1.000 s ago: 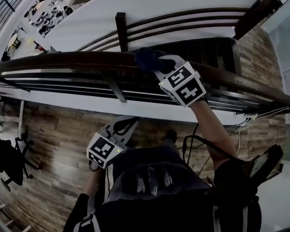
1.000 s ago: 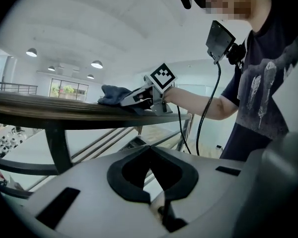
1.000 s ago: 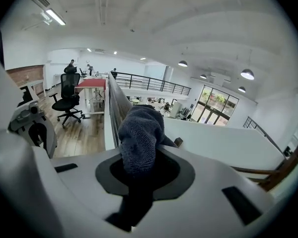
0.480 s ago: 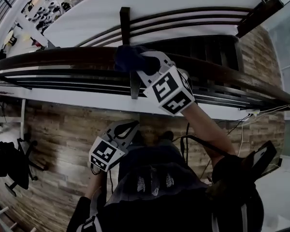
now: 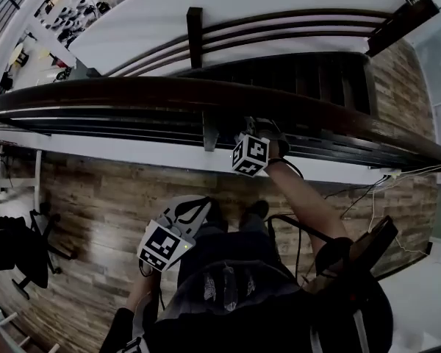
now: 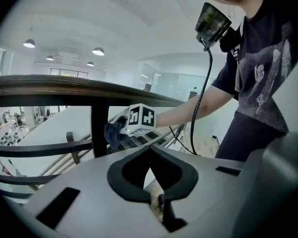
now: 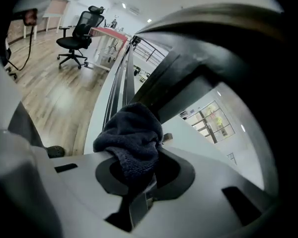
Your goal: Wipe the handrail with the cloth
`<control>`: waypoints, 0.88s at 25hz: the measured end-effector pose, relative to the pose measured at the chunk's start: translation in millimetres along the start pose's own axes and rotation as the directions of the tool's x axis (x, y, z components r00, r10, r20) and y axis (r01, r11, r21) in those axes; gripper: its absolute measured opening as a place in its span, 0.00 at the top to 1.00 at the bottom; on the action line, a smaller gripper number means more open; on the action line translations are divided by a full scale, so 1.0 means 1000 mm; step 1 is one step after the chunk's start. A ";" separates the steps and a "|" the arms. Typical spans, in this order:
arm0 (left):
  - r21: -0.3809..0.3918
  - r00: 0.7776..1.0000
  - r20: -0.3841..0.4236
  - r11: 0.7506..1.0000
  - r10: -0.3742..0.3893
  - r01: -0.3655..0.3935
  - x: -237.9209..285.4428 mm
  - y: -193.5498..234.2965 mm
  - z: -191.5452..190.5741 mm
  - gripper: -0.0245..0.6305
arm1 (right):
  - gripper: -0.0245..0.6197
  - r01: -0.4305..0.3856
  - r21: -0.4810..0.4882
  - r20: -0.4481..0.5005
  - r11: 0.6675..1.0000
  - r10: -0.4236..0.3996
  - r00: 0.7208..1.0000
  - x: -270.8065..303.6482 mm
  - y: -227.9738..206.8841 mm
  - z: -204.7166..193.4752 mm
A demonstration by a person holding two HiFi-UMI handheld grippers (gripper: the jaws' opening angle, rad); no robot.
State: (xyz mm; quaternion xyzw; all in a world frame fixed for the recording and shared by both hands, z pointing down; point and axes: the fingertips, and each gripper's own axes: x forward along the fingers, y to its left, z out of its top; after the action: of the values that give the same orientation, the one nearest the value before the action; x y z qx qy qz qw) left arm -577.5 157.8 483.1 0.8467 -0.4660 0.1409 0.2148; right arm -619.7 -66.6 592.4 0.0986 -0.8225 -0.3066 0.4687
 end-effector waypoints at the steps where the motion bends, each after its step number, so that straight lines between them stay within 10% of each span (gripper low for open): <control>1: -0.006 1.000 -0.003 1.000 -0.002 0.002 0.001 -0.001 -0.001 0.95 | 0.88 -0.019 -0.025 -0.012 1.000 0.019 1.000 0.011 0.003 0.000; 12: -0.003 0.993 -0.065 0.995 -0.100 0.100 0.048 -0.017 0.000 0.95 | 0.88 -0.170 -0.056 -0.037 0.984 0.168 0.985 0.012 0.011 -0.021; 22: 0.119 0.968 -0.151 0.968 -0.202 0.221 0.177 -0.119 0.060 0.95 | 0.88 -0.079 0.098 -0.131 0.992 0.092 0.987 -0.073 -0.024 -0.239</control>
State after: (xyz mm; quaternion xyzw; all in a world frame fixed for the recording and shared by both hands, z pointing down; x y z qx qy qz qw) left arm -381.0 55.2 481.7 0.8924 -0.3465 0.2063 0.2026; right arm -384.2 -150.7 615.2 0.1054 -0.8057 -0.2404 0.5310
